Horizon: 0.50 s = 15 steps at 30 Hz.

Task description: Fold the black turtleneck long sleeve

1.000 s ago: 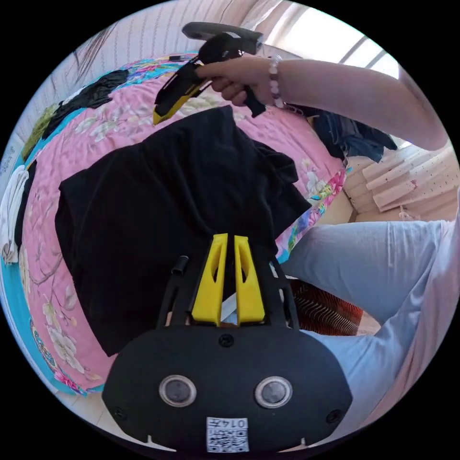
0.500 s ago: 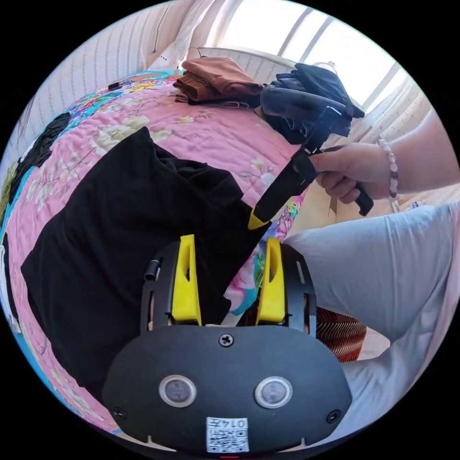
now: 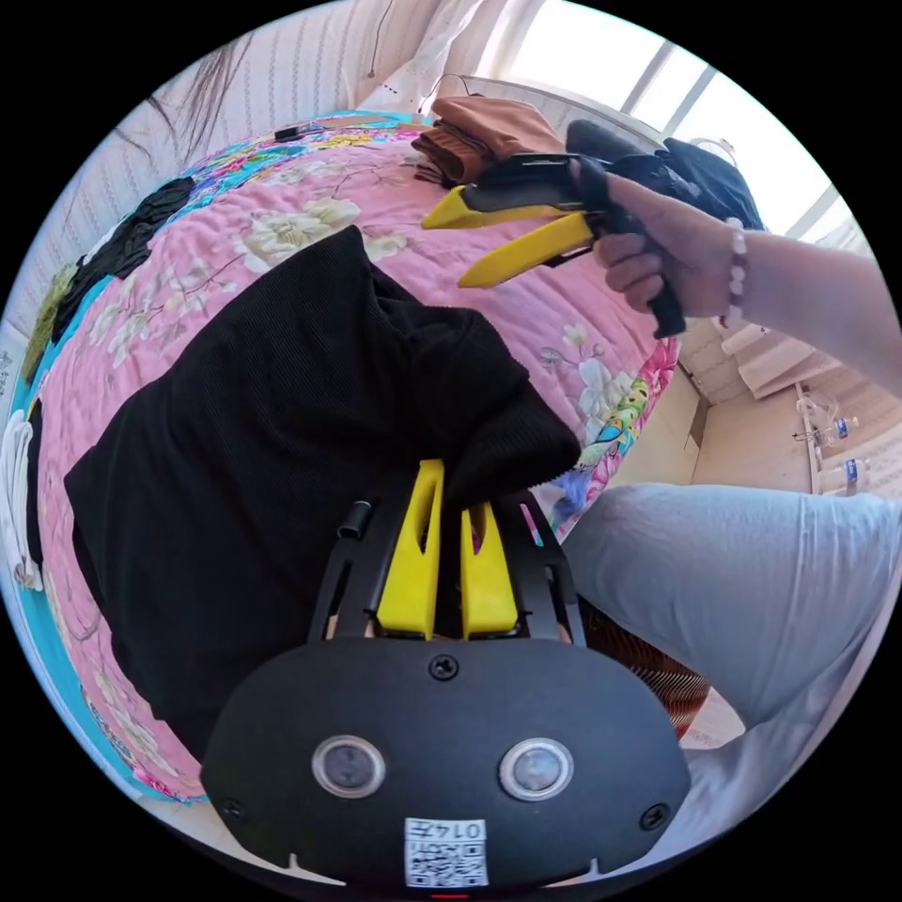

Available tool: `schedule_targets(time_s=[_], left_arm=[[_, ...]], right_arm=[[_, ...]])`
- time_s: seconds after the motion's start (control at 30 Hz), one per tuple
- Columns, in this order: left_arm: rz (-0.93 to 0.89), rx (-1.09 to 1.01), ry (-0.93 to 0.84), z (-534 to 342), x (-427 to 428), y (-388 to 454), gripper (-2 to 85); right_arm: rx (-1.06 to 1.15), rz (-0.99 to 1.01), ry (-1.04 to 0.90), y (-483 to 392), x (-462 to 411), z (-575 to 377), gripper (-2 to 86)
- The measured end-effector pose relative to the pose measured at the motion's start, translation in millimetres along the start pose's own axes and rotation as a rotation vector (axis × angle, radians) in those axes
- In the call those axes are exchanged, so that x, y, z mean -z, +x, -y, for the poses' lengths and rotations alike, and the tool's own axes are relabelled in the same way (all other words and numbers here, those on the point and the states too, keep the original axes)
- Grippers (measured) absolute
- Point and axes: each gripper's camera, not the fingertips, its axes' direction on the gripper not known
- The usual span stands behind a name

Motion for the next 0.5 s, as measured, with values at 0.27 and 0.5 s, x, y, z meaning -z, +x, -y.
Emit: schedule_targets(time_s=[0.27,0.5], left_arm=[[-0.048,0.066,0.085,-6,25,-25,-0.6],[-0.167,0.395,0.227,-33,94,-100,-0.6]], right_arm=[[0.057,-0.002,-0.020,11,-36,50,6.8],[0.165,0.157,-0.124,-47,-32,71,2.0]])
